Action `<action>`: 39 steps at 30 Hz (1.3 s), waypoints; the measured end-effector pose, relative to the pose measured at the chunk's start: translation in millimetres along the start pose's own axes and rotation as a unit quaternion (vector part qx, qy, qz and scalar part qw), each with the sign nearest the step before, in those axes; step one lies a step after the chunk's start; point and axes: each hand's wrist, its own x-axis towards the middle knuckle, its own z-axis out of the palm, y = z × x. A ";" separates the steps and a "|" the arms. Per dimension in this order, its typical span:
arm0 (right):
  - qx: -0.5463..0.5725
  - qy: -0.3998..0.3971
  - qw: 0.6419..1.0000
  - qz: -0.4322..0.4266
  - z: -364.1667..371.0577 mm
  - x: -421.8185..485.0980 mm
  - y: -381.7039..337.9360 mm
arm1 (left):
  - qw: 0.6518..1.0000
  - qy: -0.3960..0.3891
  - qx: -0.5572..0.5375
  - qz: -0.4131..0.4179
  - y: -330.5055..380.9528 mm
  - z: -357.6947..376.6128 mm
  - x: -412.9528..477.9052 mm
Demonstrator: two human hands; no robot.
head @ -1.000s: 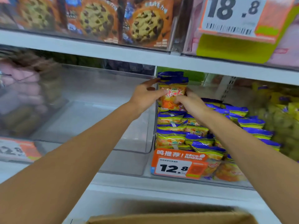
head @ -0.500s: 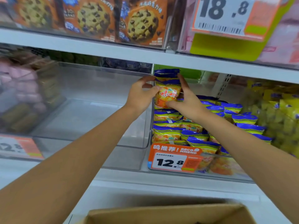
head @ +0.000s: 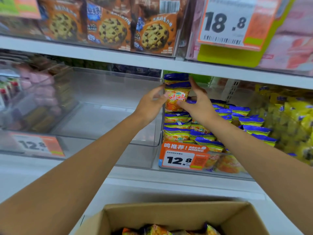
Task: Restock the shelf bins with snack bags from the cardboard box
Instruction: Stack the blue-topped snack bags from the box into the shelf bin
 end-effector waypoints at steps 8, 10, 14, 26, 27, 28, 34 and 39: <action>-0.078 0.053 0.995 0.034 -24.9 -58.7 -23.6 | 0.983 0.115 0.132 0.045 30.3 9.4 -64.7; -0.100 0.080 0.992 0.010 -31.3 -90.8 -28.3 | 0.981 0.126 0.144 0.037 36.4 16.2 -92.2; -0.097 0.121 0.988 -0.004 -37.1 -164.9 -28.2 | 0.985 0.087 0.151 -0.008 36.4 40.1 -152.3; -0.028 -0.169 0.969 0.180 -5.3 -321.6 51.4 | 0.968 -0.050 0.202 -0.139 -48.7 69.8 -253.4; -0.039 -0.212 0.955 0.202 -0.9 -328.9 59.8 | 0.959 -0.076 0.215 -0.166 -63.4 72.9 -262.8; -0.049 -0.254 0.940 0.224 4.4 -336.3 69.4 | 0.951 -0.094 0.223 -0.193 -77.4 75.5 -271.9; -0.096 -0.353 0.875 0.315 31.4 -377.4 142.2 | 0.913 -0.126 0.228 -0.315 -147.5 79.2 -317.4; -0.199 -0.385 0.850 0.299 50.5 -400.4 186.7 | 0.898 -0.144 0.194 -0.367 -169.6 82.1 -330.7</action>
